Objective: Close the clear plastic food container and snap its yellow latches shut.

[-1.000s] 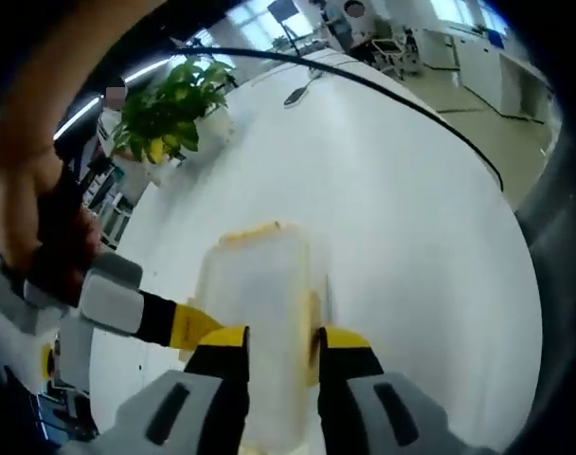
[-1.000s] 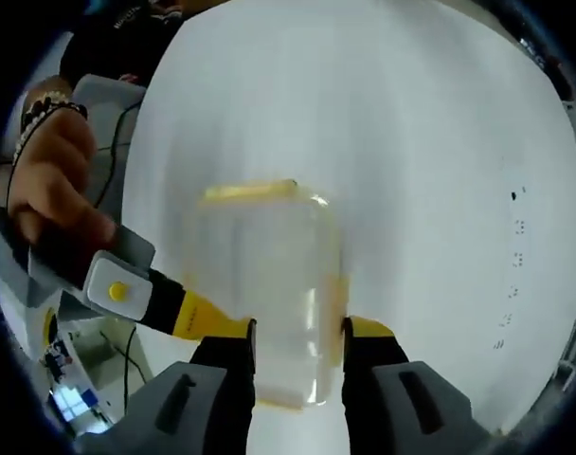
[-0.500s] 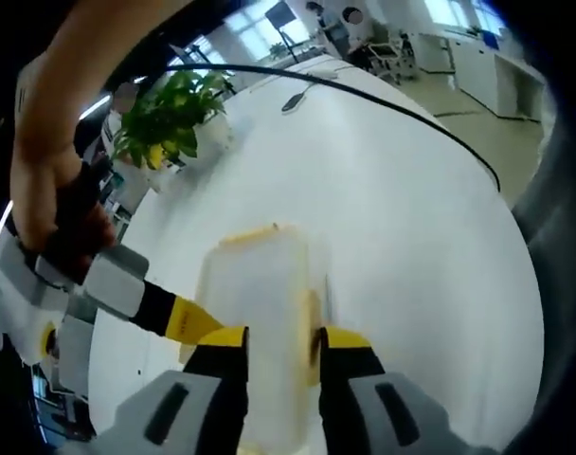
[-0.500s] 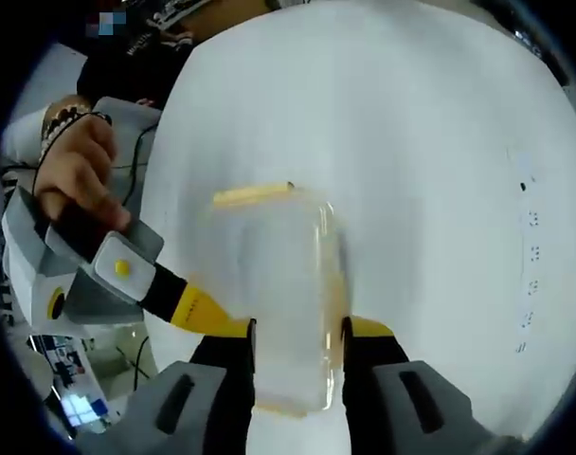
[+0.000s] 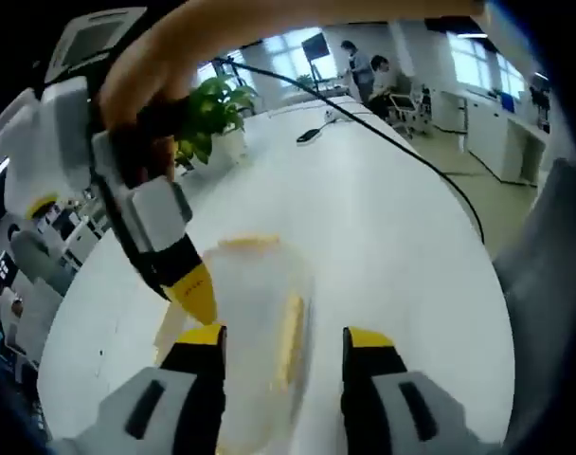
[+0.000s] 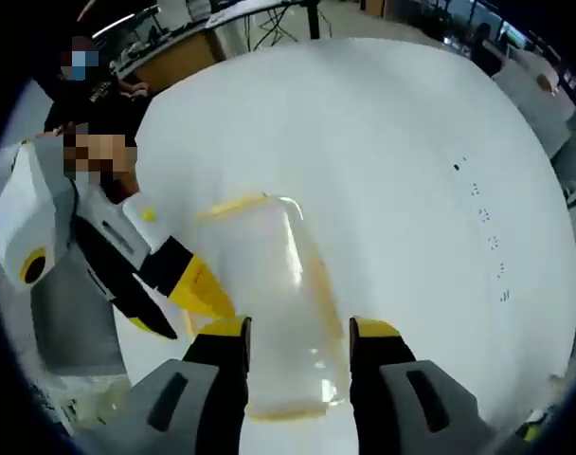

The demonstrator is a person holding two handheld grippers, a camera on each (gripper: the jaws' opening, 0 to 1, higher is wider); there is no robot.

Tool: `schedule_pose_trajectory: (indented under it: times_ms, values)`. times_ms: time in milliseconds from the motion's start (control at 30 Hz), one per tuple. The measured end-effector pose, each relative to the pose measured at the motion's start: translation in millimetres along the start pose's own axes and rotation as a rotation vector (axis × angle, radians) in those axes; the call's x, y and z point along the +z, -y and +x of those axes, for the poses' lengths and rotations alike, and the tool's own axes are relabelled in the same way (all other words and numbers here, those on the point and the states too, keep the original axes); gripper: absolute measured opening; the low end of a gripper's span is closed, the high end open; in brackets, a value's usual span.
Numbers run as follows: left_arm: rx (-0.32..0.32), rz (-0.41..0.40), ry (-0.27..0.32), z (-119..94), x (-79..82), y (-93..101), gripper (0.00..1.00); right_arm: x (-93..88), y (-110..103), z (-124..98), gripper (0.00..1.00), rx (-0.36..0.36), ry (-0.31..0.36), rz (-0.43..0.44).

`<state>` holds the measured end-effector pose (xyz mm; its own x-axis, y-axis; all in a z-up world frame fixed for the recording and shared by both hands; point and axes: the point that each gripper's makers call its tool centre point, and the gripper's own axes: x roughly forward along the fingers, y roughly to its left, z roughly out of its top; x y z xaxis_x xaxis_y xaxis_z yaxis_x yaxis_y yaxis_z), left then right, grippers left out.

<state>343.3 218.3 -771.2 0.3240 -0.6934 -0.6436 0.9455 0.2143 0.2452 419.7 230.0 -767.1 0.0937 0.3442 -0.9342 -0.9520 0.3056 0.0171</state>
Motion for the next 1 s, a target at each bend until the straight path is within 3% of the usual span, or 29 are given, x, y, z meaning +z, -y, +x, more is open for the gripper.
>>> schedule_pose_trajectory:
  times_ms: [100, 167, 200, 267, 300, 400, 533, 600, 667, 733, 800, 900, 1000]
  values:
    - [0.029, -0.193, 0.0, -8.9, -0.4, -9.2, 0.46, 1.0, -14.1, -9.6, 0.48, -0.022, 0.108, 0.043]
    - [0.067, -0.209, 0.055, -14.4, 5.0, -17.4, 0.5, 1.1, -14.7, -18.0, 0.49, -0.077, 0.168, 0.047]
    - [0.081, -0.238, 0.116, -20.1, 11.4, -19.8, 0.51, 1.3, -9.1, -26.6, 0.49, -0.152, 0.228, 0.03]
    - [0.063, -0.326, 0.187, -31.5, 16.5, -18.5, 0.46, -1.4, -4.1, -37.8, 0.5, -0.244, 0.297, 0.043]
    - [0.1, -0.359, 0.202, -36.4, 14.6, -24.7, 0.46, -2.2, -4.3, -44.3, 0.51, -0.287, 0.351, 0.073]
    - [0.248, -0.357, 0.228, -54.8, 1.8, -44.9, 0.54, -8.1, -5.4, -56.7, 0.57, -0.332, 0.492, 0.118]
    - [0.335, -0.432, 0.255, -67.4, -15.1, -53.8, 0.69, -22.1, -15.9, -63.6, 0.69, -0.367, 0.652, 0.235]
    - [0.364, -0.482, 0.24, -68.6, -30.8, -54.4, 0.68, -35.1, -20.7, -57.6, 0.69, -0.378, 0.669, 0.288]
    - [0.351, -0.503, 0.209, -61.4, -46.8, -49.4, 0.69, -45.3, -27.5, -44.8, 0.7, -0.344, 0.673, 0.371]
    - [0.348, -0.573, 0.133, -53.2, -69.1, -43.8, 0.69, -53.3, -30.1, -30.2, 0.74, -0.337, 0.674, 0.461]
    - [0.367, -0.603, 0.143, -45.9, -76.5, -44.7, 0.68, -56.7, -26.9, -20.8, 0.79, -0.389, 0.684, 0.508]
    - [0.384, -0.646, 0.132, -34.6, -87.6, -41.0, 0.61, -63.7, -32.8, 2.4, 0.77, -0.382, 0.596, 0.54]
    - [0.371, -0.663, 0.147, -25.0, -87.2, -37.7, 0.58, -62.1, -34.6, 14.5, 0.73, -0.376, 0.569, 0.51]
